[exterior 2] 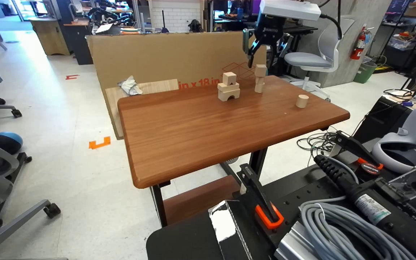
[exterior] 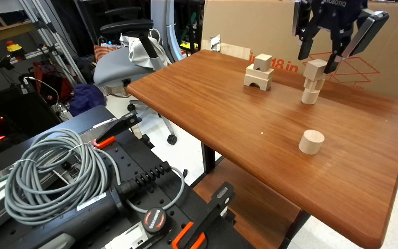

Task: Move the square object to the left

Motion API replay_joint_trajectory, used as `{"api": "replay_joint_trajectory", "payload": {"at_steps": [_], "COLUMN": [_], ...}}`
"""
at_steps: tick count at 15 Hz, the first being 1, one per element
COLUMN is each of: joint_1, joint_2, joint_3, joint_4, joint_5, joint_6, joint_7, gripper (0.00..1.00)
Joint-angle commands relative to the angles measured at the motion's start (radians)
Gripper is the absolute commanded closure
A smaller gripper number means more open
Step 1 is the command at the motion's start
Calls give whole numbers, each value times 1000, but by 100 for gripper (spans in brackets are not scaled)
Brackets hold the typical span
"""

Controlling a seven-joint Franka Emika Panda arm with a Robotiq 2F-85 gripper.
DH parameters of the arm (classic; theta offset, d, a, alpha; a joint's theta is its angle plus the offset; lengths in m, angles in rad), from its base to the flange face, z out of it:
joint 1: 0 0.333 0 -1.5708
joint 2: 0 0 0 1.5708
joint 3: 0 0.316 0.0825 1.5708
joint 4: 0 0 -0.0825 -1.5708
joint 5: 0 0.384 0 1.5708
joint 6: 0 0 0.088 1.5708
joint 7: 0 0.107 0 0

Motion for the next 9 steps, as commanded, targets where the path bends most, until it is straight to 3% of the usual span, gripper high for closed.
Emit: {"api": "replay_joint_trajectory", "payload": {"at_steps": [1, 5, 9], "joint_1": [3, -2, 14], "joint_2": [13, -9, -70], "joint_3": [-1, 1, -1], "joint_4": [37, 24, -24], "joint_5": [-13, -4, -12], "joint_6": [-30, -25, -4], "joint_7": [15, 16, 32], "gripper": [66, 92, 92]}}
